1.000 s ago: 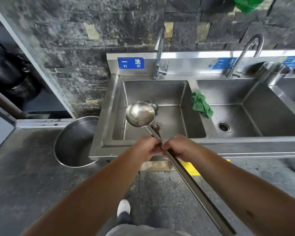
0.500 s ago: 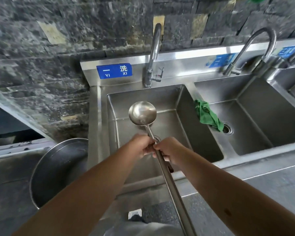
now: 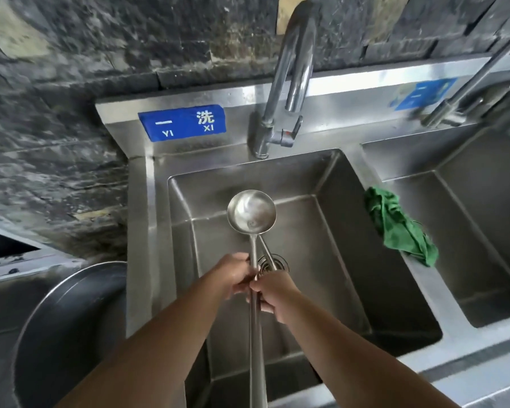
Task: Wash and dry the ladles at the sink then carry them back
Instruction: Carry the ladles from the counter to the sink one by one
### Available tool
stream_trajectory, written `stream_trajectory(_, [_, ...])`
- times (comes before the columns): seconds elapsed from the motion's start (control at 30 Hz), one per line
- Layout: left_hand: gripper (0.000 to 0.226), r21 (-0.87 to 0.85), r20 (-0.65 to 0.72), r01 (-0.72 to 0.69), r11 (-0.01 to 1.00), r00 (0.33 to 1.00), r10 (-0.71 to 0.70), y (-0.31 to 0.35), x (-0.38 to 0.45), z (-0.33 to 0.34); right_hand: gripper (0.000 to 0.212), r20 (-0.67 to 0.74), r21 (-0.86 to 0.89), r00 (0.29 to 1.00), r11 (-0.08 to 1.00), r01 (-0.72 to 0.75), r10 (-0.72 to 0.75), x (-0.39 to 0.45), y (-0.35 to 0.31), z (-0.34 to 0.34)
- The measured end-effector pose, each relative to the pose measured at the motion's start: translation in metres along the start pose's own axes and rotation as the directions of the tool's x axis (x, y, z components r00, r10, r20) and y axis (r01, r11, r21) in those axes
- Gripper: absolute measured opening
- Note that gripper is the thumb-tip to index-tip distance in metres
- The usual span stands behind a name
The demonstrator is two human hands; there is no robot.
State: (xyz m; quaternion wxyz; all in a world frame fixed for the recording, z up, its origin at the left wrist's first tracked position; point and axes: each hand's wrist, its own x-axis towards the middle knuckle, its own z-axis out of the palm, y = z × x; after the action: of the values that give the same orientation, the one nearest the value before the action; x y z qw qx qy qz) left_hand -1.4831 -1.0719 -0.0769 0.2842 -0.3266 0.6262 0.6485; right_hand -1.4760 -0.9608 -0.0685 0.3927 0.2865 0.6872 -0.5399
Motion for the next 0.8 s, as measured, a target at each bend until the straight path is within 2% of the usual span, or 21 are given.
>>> stream_trajectory(0.17, [0.014, -0.008, -0.003, 0.040, 0.999, 0.999, -0.040, -0.010, 0.040, -0.013, 0.003, -0.006, -0.015, 1.000, 1.000, -0.020, 0.020, 0.043, 0.006, 0.014])
stream_trajectory(0.37, [0.016, 0.031, -0.025, 0.074, 0.997, 0.997, -0.073, -0.030, 0.069, -0.021, 0.006, -0.009, -0.051, 0.998, 0.997, -0.060, 0.060, 0.073, 0.019, 0.028])
stream_trajectory(0.63, [0.017, 0.003, -0.016, 0.089, 0.996, 0.996, -0.088, -0.037, 0.095, -0.034, 0.004, -0.007, -0.003, 0.995, 0.995, -0.104, 0.104, 0.104, 0.024, 0.044])
stream_trajectory(0.8, [0.016, 0.102, -0.038, 0.085, 0.991, 0.996, -0.081, -0.039, 0.106, -0.046, 0.006, 0.007, 0.022, 0.993, 0.993, -0.119, 0.119, 0.112, 0.027, 0.059])
